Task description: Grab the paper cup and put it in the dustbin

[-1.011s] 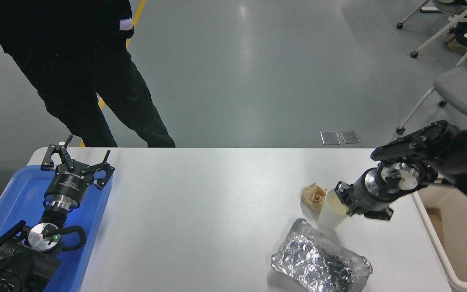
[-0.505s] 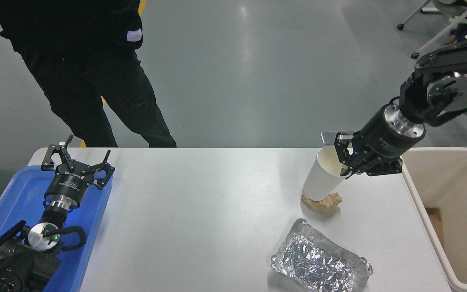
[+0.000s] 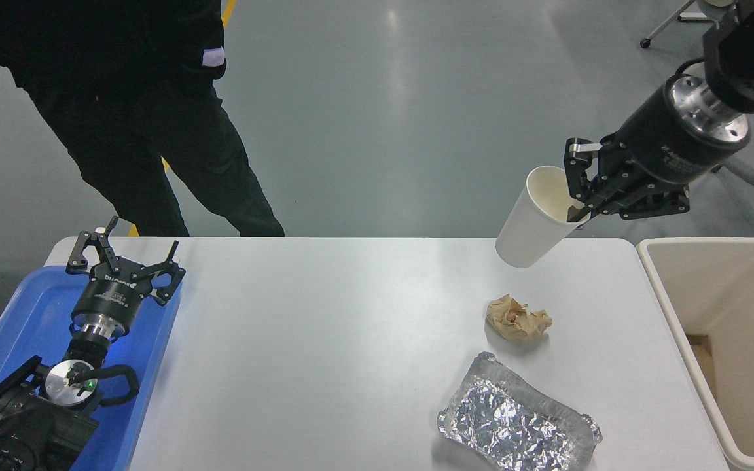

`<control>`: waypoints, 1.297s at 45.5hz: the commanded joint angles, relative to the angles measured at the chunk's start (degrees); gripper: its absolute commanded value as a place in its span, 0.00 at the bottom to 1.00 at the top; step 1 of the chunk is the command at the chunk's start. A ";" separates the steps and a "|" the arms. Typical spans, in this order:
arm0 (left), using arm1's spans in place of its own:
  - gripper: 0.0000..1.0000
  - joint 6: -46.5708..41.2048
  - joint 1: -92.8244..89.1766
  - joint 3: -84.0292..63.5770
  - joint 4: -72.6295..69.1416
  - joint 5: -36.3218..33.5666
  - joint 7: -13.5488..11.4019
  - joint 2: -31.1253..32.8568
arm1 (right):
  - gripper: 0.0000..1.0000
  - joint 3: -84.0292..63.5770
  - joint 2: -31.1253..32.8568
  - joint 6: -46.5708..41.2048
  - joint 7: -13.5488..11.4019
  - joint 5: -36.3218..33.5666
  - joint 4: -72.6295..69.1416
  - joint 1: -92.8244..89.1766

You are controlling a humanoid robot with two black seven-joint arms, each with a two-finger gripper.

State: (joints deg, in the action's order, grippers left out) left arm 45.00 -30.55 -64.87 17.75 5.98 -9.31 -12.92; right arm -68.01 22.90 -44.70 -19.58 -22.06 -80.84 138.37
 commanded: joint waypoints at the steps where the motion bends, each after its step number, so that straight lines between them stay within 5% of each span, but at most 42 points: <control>1: 0.99 0.00 -0.04 0.00 0.00 0.00 0.00 0.00 | 0.00 -4.14 0.40 -0.30 0.07 -0.18 0.33 0.85; 17: 0.99 0.00 0.05 -0.08 0.00 0.00 -0.09 0.00 | 0.00 -18.20 3.29 0.40 -0.02 0.00 7.01 -4.16; 30: 0.99 0.00 0.14 -0.08 0.00 0.00 -0.09 0.00 | 0.00 -19.35 14.81 28.42 0.07 0.97 7.28 -15.31; 35: 0.99 0.00 0.14 -0.08 0.00 0.00 -0.09 0.00 | 0.00 -18.30 15.34 35.47 0.16 1.23 10.52 -22.52; 59: 0.99 0.00 0.05 -0.08 0.00 0.00 -0.09 0.00 | 0.00 6.57 13.58 40.48 0.25 1.41 49.18 -70.15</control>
State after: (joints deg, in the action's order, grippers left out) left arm 45.00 -30.42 -64.95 17.75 5.97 -9.40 -12.92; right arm -72.24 37.40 -7.51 -19.45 -20.92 -48.49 87.28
